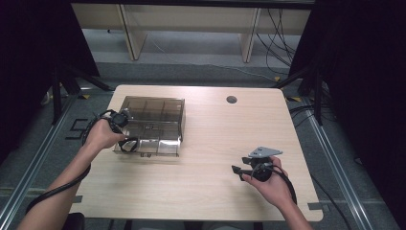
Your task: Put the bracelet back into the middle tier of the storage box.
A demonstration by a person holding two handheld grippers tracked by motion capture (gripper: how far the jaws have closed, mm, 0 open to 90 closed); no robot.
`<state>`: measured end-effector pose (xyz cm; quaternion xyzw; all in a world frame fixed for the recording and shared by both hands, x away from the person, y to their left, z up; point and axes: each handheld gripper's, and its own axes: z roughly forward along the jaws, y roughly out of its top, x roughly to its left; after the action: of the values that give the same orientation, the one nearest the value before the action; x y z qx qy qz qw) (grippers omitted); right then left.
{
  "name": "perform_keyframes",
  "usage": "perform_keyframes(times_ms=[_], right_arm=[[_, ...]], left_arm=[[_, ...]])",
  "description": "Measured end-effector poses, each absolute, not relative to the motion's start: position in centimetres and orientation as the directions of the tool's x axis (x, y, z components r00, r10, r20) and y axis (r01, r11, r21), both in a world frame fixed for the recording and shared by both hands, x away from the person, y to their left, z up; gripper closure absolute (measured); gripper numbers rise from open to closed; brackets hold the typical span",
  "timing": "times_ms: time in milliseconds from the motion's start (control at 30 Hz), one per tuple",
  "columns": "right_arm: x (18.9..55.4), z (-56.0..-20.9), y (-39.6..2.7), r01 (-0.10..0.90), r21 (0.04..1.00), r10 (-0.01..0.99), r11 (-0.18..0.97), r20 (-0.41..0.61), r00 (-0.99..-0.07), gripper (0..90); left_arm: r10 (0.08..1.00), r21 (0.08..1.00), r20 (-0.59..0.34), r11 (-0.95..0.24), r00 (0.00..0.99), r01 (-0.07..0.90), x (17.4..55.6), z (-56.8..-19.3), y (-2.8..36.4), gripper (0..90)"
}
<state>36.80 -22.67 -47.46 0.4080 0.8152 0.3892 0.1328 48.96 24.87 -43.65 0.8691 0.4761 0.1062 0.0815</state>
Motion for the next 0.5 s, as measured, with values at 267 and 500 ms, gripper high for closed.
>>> perform_keyframes(times_ms=[267, 500], right_arm=[[36.84, -47.45, -22.77, 0.557, 0.745, 0.769, 0.368, 0.093, -0.633, 43.5], [36.83, -47.45, -22.77, 0.556, 0.746, 0.769, 0.368, 0.092, -0.633, 43.5]], left_arm=[[0.843, 0.231, 0.107, -0.536, 0.526, 0.812, 49.15, -44.09, 24.81, 89.2], [0.854, 0.250, 0.101, -0.518, 0.510, 0.818, 48.87, -44.00, 24.92, 89.0]])
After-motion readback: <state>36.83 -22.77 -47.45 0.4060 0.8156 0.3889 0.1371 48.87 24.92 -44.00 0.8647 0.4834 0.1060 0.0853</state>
